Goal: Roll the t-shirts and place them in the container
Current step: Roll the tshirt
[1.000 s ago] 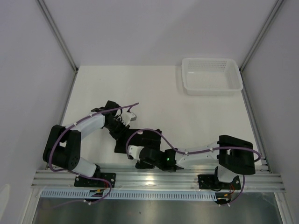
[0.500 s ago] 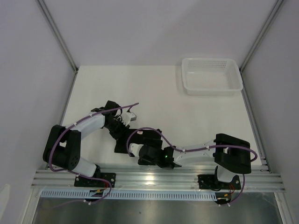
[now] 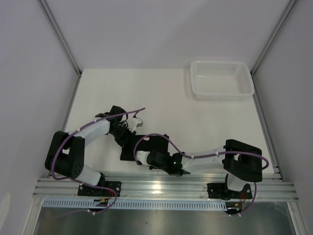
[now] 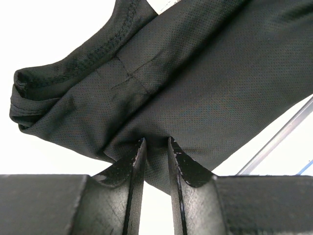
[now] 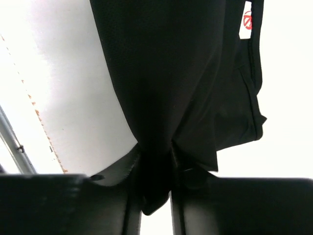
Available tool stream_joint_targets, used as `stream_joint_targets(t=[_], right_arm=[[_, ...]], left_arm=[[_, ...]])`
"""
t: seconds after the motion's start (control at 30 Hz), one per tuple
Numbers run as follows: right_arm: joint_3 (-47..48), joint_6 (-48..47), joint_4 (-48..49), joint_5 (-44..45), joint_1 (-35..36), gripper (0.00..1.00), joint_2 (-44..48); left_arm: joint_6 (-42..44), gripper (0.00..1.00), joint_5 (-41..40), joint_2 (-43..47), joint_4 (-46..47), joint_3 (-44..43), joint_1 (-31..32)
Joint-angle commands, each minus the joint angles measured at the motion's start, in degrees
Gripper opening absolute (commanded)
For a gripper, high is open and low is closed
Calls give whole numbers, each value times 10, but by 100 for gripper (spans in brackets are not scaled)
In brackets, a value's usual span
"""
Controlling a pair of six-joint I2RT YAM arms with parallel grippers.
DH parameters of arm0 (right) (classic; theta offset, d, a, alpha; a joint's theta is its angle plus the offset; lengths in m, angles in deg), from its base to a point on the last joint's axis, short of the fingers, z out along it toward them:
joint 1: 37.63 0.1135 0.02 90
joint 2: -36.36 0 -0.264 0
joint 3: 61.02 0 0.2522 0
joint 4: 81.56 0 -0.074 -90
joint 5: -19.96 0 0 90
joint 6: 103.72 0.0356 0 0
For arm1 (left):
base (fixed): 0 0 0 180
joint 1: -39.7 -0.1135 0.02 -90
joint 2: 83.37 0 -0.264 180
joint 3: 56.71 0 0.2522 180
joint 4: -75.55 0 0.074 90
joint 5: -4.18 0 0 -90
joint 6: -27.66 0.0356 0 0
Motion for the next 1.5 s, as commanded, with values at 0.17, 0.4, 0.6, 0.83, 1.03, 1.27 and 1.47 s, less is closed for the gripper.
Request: stream_joint_targets(t=[0.17, 0.4, 0.6, 0.83, 1.03, 1.27, 1.47], right_arm=[[0, 13, -19, -95, -15, 0, 23], [-22, 48, -11, -231, -50, 0, 64], [-31, 71, 1, -337, -89, 0, 86], [-30, 106, 19, -413, -131, 0, 80], [-28, 139, 31, -436, -154, 0, 73], [-27, 158, 45, -457, -162, 0, 83], [-18, 152, 31, -465, -173, 0, 80]], left_arm=[[62, 33, 54, 49, -25, -12, -4], [215, 48, 135, 162, -143, -50, -4], [383, 52, 84, 211, -244, -42, 5], [493, 76, 2, 347, -257, 14, 53], [416, 82, -81, 417, -122, 122, 174], [349, 81, -109, 353, -59, 150, 196], [329, 61, -134, 297, -51, 134, 196]])
